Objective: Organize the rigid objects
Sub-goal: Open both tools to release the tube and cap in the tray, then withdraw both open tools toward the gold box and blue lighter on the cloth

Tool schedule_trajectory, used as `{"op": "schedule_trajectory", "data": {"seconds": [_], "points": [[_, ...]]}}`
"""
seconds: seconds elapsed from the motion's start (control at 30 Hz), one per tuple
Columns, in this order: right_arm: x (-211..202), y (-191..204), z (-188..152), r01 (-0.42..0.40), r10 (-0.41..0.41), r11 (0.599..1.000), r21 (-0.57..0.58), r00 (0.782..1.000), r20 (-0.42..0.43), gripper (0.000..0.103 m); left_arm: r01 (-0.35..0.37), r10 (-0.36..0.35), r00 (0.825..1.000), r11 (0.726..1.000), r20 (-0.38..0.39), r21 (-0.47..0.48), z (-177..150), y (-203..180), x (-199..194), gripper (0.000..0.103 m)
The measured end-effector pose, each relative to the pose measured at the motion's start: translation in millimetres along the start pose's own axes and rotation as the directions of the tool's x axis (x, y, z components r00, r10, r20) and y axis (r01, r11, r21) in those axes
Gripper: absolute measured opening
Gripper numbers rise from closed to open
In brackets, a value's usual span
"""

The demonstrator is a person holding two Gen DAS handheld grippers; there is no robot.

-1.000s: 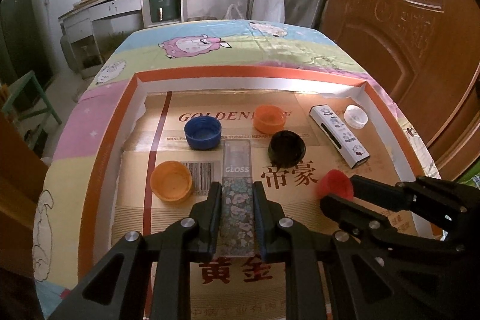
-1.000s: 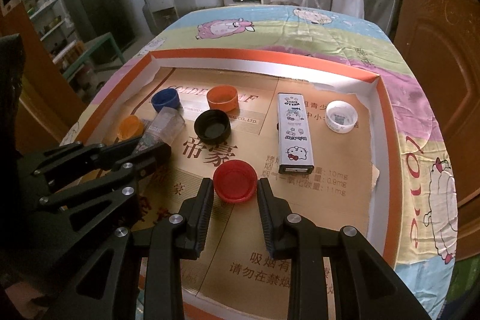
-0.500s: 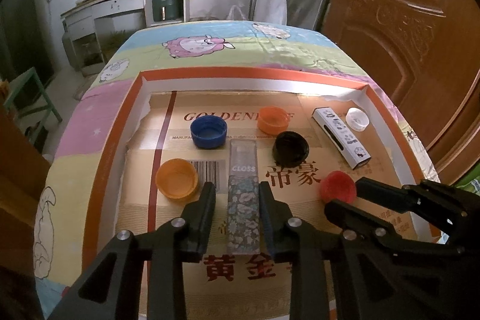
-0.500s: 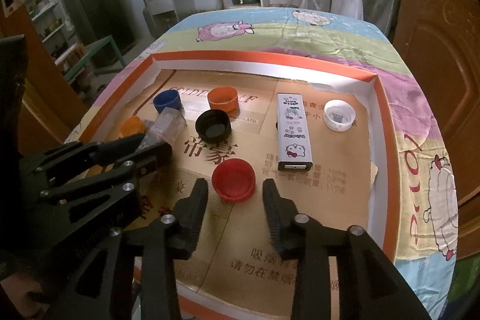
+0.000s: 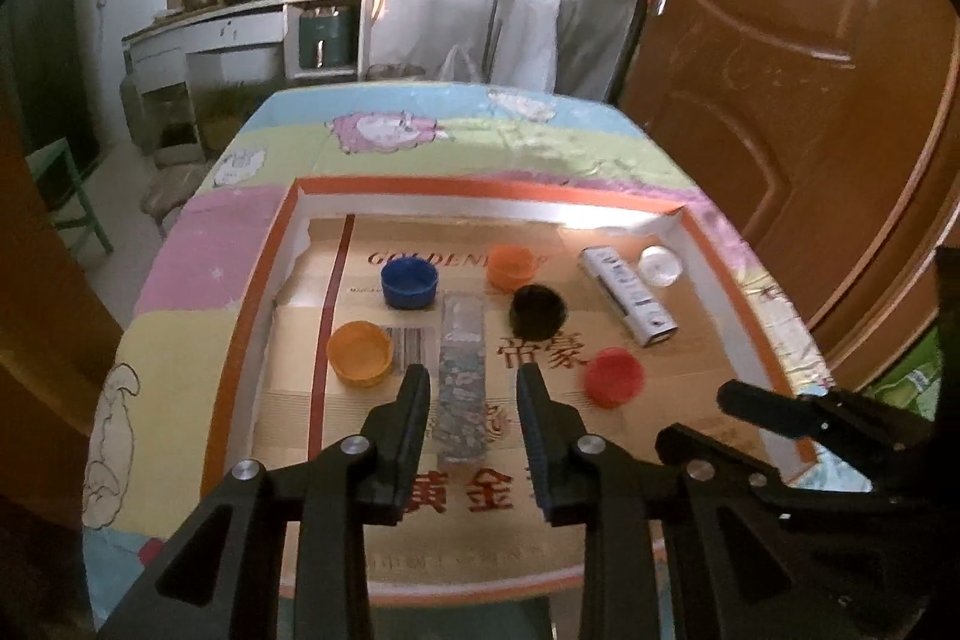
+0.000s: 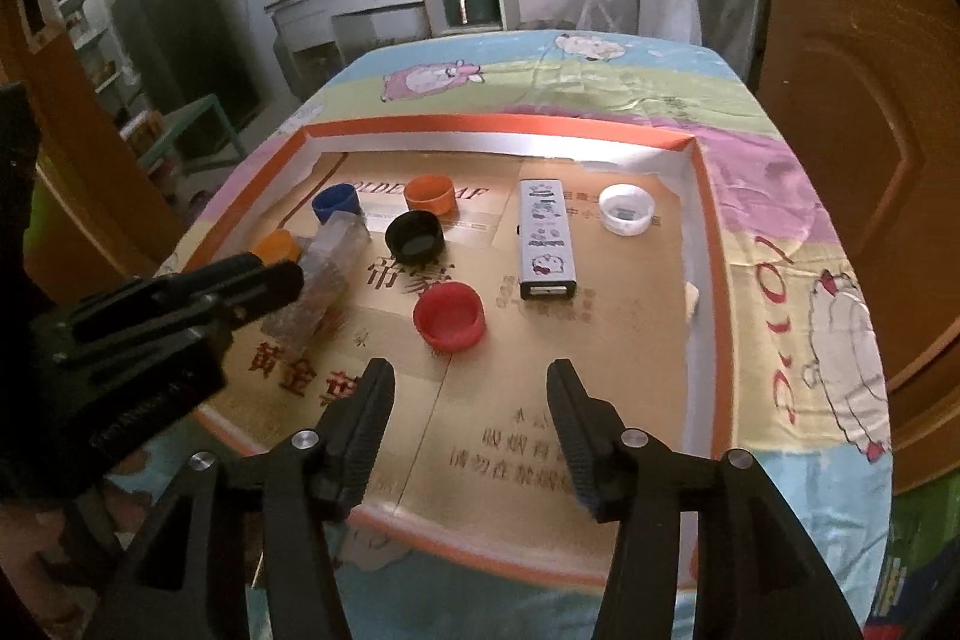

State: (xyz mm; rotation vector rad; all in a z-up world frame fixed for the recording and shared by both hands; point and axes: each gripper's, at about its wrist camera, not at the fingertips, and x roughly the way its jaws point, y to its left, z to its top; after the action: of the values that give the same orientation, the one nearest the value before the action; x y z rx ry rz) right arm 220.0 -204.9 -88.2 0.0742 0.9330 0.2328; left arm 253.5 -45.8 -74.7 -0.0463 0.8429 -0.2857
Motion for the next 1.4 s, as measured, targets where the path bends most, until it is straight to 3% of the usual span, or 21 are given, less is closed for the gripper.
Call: {"op": "schedule_trajectory", "data": {"seconds": [0.1, 0.27, 1.4], "points": [[-10, 0, -5, -0.003, 0.003, 1.000, 0.016, 1.000, 0.010, 0.055, 0.021, -0.021, 1.000, 1.000, 0.020, -0.002, -2, -1, -14, 0.047], [-26, 2, -14, 0.002, -0.003, 1.000, 0.029, 1.000, 0.023, 0.055, 0.003, -0.003, 0.999, 1.000, 0.051, 0.010, -9, -4, -35, 0.052], [-126, 45, -83, 0.043, -0.042, 0.999, -0.010, 0.993, 0.108, 0.055, -0.042, 0.045, 0.977, 0.999, 0.207, -0.018, -68, 1, -156, 0.052]]}}
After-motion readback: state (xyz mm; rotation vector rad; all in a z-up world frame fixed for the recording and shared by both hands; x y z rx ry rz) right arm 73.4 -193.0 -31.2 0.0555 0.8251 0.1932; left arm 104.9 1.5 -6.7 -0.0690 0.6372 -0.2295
